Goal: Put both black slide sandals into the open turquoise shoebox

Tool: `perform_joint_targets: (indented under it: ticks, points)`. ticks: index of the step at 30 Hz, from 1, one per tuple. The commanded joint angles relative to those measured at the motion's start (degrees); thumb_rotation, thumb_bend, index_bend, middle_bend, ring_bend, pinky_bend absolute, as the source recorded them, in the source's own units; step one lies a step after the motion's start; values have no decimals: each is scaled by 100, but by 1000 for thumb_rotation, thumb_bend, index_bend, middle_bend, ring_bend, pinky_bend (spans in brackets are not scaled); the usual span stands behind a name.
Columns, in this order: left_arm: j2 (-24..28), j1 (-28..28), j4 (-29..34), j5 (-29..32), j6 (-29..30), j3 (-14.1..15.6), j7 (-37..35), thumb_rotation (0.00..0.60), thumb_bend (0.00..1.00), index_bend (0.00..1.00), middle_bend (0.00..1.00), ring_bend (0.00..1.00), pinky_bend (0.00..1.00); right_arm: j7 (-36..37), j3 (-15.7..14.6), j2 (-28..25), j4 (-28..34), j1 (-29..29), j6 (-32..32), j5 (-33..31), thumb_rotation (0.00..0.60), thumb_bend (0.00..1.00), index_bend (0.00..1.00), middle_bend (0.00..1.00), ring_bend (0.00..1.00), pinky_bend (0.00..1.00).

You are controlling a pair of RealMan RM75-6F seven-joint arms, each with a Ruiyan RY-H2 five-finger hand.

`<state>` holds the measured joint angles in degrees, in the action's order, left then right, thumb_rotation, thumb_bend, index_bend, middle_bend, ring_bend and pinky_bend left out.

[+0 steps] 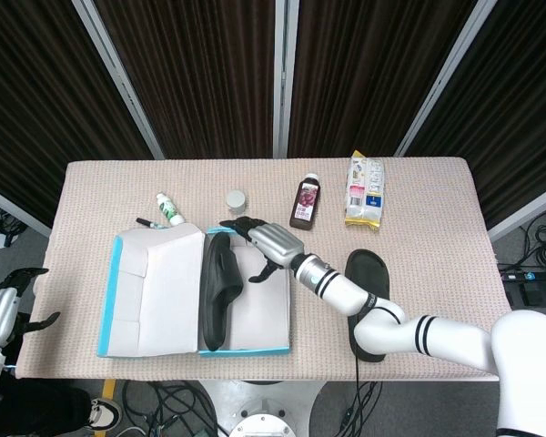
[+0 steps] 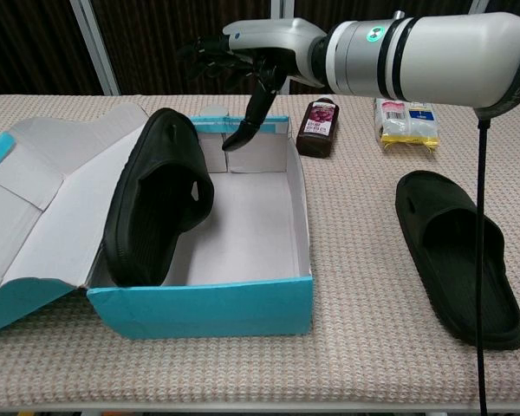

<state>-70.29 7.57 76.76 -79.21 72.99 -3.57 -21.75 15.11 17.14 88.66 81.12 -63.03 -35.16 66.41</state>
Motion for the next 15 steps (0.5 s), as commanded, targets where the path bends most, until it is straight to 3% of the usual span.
perform_joint_targets:
  ticks: [1, 6, 15]
  points:
    - [-2, 10, 9, -1, -2, -8, -2, 600, 167, 224, 200, 132, 236, 239, 202, 62, 305, 107, -229, -110, 600, 5, 0, 117, 0, 115]
    - [25, 9, 37, 10, 17, -25, -17, 600, 167, 224, 200, 132, 236, 747, 312, 357, 301, 162, -475, 279, 600, 31, 0, 184, 0, 146]
    - [26, 3, 10, 8, 5, -13, -87, 600, 167, 225, 200, 132, 237, 1770, 274, 722, 212, 168, -426, 744, 600, 40, 0, 205, 0, 162]
